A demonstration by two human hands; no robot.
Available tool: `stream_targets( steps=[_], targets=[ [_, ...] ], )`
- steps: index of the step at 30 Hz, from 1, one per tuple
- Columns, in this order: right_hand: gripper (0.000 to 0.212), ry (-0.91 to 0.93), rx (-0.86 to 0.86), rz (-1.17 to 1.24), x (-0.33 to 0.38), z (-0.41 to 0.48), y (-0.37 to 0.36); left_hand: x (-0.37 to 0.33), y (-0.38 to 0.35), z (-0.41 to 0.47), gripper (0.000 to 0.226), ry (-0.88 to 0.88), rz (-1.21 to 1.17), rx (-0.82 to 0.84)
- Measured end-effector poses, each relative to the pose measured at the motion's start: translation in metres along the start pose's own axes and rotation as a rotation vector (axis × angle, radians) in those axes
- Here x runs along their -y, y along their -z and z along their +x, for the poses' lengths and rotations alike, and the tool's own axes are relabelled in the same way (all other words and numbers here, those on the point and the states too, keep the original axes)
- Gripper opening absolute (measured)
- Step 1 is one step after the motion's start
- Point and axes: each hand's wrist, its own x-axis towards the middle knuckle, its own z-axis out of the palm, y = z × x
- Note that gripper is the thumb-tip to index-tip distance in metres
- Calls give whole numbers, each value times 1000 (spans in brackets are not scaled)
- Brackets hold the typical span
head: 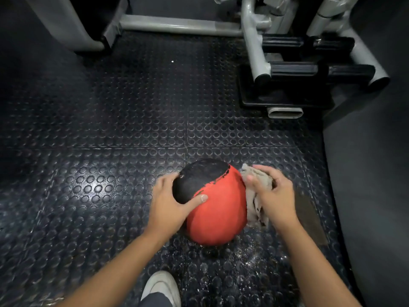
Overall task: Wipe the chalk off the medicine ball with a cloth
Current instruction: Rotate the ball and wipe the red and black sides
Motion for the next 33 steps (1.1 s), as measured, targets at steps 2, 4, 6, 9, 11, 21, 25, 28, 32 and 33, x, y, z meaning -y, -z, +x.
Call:
stream_targets(
  steps=[2, 4, 6, 9, 11, 21, 25, 28, 32, 33],
  targets=[
    [23, 22, 74, -113, -4, 5, -6, 3, -2, -1, 99, -17, -1, 40],
    [19, 30, 92, -148, -4, 10, -4, 6, -1, -1, 100, -60, 14, 103],
    [16, 12, 96, -148, -5, 15, 2, 9, 1, 0, 105, -92, 14, 155],
    [11, 17, 42, -208, -7, 18, -1, 8, 0, -1, 106, -111, 3, 163],
    [10, 205, 2, -282, -7, 12, -13, 6, -2, -2, 108, -114, 15, 158],
    [27, 676, 305, -634, 8, 53, -56, 8, 4, -5, 127, -19, -52, 137],
    [11, 457, 317, -547, 11, 80, -54, 7, 2, -9, 126, -16, -68, 131],
    [18, 671, 444, -537, 27, 52, -72, 8, 1, -6, 126, -17, -52, 120],
    [24, 793, 551, -609, 28, 53, -69, 10, 3, -8, 124, -34, -54, 124],
    [23, 752, 507, -628, 23, 64, -63, 10, 3, -9, 124, -38, -51, 130]
  ],
)
